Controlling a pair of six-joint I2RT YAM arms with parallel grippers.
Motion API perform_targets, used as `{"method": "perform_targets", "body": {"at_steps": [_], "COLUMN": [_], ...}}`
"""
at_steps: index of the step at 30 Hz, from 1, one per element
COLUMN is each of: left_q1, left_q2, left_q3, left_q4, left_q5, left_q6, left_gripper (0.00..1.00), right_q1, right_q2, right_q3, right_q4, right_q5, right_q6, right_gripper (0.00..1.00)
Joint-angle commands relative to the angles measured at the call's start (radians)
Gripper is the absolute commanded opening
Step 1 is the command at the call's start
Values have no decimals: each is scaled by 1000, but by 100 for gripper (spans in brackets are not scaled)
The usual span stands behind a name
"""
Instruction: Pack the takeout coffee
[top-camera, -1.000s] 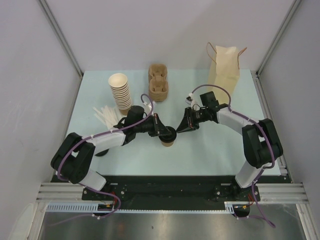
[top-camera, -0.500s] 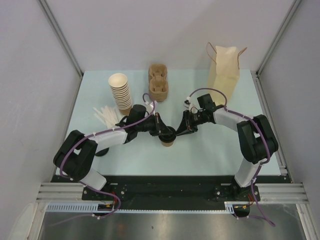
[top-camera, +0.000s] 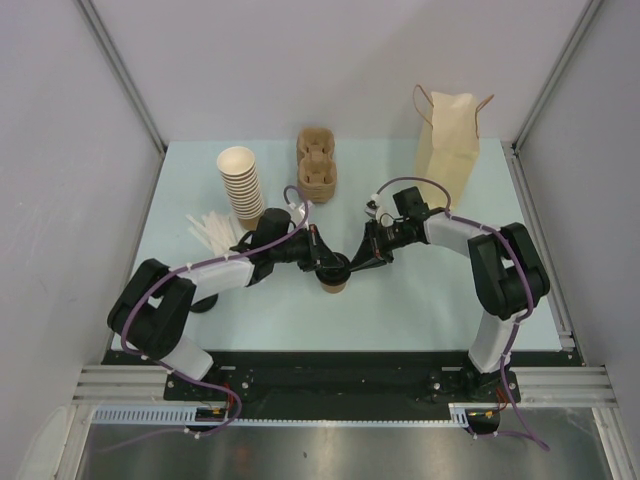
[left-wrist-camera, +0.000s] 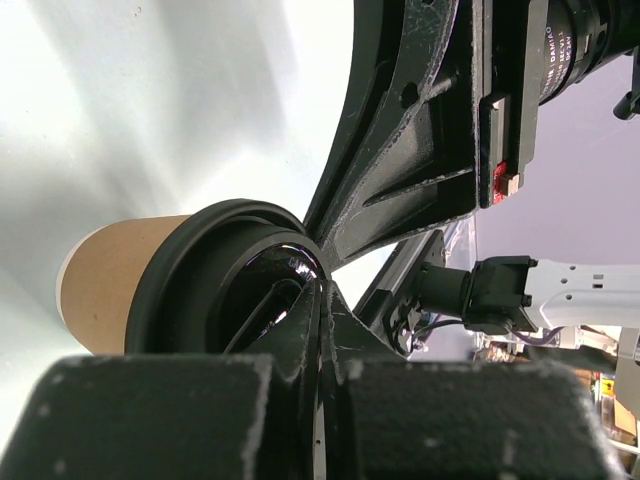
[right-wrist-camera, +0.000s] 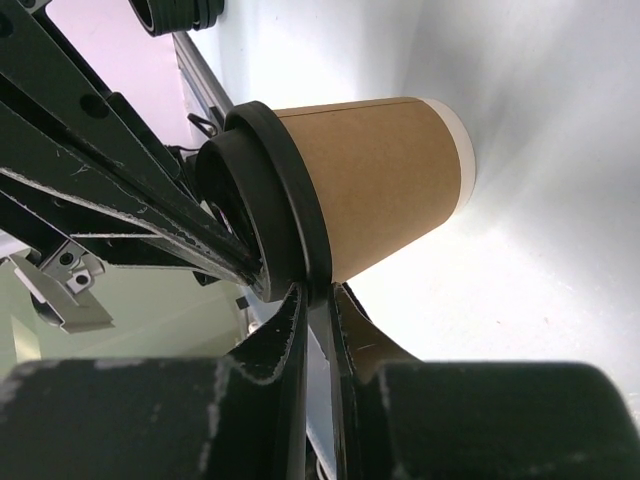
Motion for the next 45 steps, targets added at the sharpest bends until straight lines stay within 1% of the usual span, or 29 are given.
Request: {"method": "perform_targets", "body": {"at_steps": [1, 3, 4, 5, 8, 11, 14, 17, 18, 20, 23, 26, 27, 30, 31, 32, 36, 39, 45], "left_q1": [21, 21, 18, 18, 11, 10, 8, 10, 11, 24, 68, 108, 114, 120, 120, 120, 128, 134, 137], "left_q2": [36, 24, 20, 16, 1, -11, -37, -75, -91, -140, -187, -249, -272, -293, -295, -295, -274, -261, -189], "left_q3": [-31, -20, -15, -6, 29, 47, 72, 98, 121, 133, 95, 20, -26, -92, -115, -120, -133, -130, -97], "left_q4": [-80, -58, -31, -24, -12, -4, 11, 39, 33, 20, -39, -121, -130, -141, -142, -150, -150, -144, -151], "left_q5": [-78, -49, -33, -25, -8, 11, 38, 70, 78, 95, 95, 75, 77, 52, 43, 20, 0, -18, -42], "left_q6": [39, 38, 35, 27, 27, 20, 3, -19, -16, 0, 9, 65, 70, 82, 85, 89, 116, 127, 151], "left_gripper": [0, 0, 0, 0, 0, 0, 0, 0, 0, 0, 0, 0, 2, 4, 5, 6, 12, 14, 18], "right_q1": [18, 25, 28, 31, 27, 11, 1, 2, 7, 19, 60, 87, 90, 100, 106, 110, 117, 117, 114], "right_q2": [60, 27, -14, -36, -114, -183, -226, -247, -253, -254, -228, -183, -160, -120, -113, -100, -57, -39, -16], "right_q3": [-36, -35, -32, -32, -29, -21, -15, -13, -13, -12, -9, -9, -9, -9, -9, -9, -10, -10, -10], "right_q4": [-30, -13, -7, 13, 61, 70, 44, 49, 61, 107, 163, 236, 254, 306, 312, 317, 325, 303, 253], "right_q5": [245, 193, 173, 127, 52, 24, 13, 7, 5, 2, 5, 7, 5, 8, 10, 13, 16, 27, 50], "right_q6": [-96, -93, -84, -71, -19, 7, 5, 7, 31, 59, 111, 163, 186, 208, 208, 208, 209, 185, 137], "right_gripper": [9, 13, 15, 20, 25, 26, 26, 26, 27, 27, 27, 27, 28, 27, 27, 27, 27, 27, 27]}}
